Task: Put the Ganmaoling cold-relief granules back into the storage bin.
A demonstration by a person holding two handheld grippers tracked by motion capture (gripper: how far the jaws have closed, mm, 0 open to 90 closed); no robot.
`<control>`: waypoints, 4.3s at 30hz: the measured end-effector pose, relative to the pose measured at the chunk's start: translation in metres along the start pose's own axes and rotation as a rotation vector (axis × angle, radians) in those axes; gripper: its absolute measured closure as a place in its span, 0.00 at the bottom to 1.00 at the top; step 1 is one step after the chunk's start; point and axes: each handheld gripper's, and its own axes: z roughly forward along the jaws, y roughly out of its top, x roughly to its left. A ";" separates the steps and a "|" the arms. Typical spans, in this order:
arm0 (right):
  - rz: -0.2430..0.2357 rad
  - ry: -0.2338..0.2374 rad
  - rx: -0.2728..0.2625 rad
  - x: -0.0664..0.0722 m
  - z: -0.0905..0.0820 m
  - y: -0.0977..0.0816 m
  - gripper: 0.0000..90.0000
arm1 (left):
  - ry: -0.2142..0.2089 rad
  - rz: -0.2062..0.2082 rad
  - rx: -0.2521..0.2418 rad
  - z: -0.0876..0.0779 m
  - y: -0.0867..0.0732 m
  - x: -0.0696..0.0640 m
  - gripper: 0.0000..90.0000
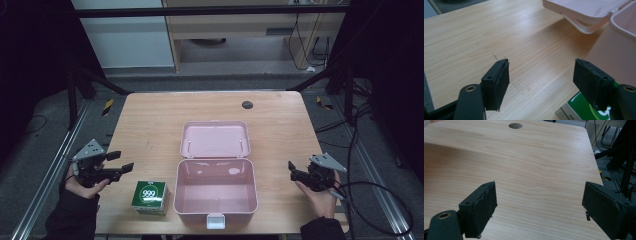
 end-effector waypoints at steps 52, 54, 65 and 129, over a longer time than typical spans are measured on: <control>-0.075 0.024 0.066 0.003 0.009 -0.004 0.07 | -0.294 0.055 0.291 0.044 -0.055 -0.089 0.05; -0.078 0.025 0.068 0.003 0.009 -0.004 0.07 | -0.294 0.055 0.293 0.046 -0.057 -0.089 0.05; -0.086 0.029 0.093 0.005 0.011 -0.005 0.05 | -0.313 0.054 0.301 0.056 -0.069 -0.089 0.06; -0.118 0.076 0.147 0.012 0.018 -0.009 0.06 | -0.300 0.041 0.334 0.035 -0.009 -0.111 0.16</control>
